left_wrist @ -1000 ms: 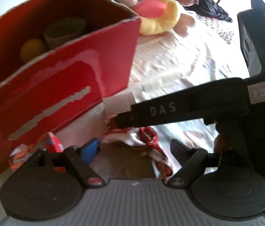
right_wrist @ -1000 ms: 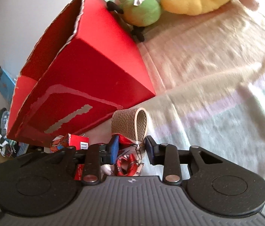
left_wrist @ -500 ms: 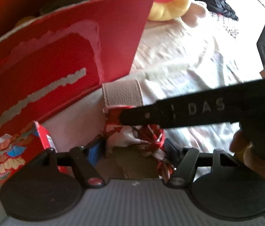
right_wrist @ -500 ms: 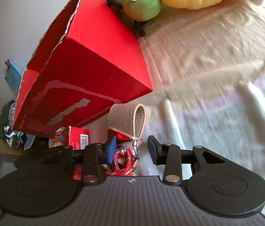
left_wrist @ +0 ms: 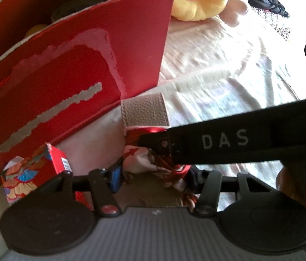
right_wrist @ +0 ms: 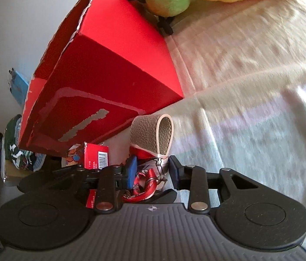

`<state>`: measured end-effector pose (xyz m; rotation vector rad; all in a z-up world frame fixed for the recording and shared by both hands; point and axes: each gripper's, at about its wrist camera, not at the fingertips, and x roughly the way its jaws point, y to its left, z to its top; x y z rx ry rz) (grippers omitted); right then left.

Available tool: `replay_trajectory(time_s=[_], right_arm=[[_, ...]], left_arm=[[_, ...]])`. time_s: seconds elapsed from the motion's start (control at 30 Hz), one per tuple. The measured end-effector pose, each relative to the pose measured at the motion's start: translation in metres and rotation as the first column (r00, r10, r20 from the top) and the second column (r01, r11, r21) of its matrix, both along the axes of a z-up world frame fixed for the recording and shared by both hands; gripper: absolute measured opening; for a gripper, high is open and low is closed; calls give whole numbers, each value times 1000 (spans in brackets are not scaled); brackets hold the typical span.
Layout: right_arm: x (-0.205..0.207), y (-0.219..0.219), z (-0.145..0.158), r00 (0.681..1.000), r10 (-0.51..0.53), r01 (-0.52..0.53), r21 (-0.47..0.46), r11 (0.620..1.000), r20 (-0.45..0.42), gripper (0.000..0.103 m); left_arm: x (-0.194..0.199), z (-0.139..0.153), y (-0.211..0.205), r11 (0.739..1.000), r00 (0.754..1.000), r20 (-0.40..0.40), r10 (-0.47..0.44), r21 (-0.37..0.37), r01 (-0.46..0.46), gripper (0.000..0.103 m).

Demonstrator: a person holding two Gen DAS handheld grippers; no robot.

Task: Organize objects
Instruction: 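Close the right gripper on the beige loop's red cord and lift it, then carry the beige loop with the right gripper over the red box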

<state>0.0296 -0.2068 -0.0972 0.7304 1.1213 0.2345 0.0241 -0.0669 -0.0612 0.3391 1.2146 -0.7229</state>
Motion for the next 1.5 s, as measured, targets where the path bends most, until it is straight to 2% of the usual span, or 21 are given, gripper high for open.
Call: replay_trajectory(time_s=[0.23,0.5,0.73,0.9,1.03,1.23,1.5], right_arm=[[-8,-1,-2,999,-52,52,32,998,-9,34],[-20,0,-1,998,-62,63,48,997,-25,31],[-41,-7,21,996,-94,94,21,995,-5,29],[-53,-14,49,989,-138,137,11,990,63,29],[-58,-15,78,977,-159,162,-8,987,141,28],[-52,-9,114,953,-160,171,-21,985,259,28],[-25,6,156,915,-97,120,-34,992,393,28]], left_arm=[[-4,0,-2,1000,1000,7,-2,13,2,52],[-18,3,-3,999,999,14,-45,18,44,50],[-36,24,-2,993,993,37,-108,-42,110,50],[-49,56,-3,981,979,134,-153,-100,167,50],[-49,84,2,971,970,192,-150,-155,181,50],[-37,123,15,957,961,258,-101,-238,164,50],[-12,164,36,949,936,352,6,-297,106,50]])
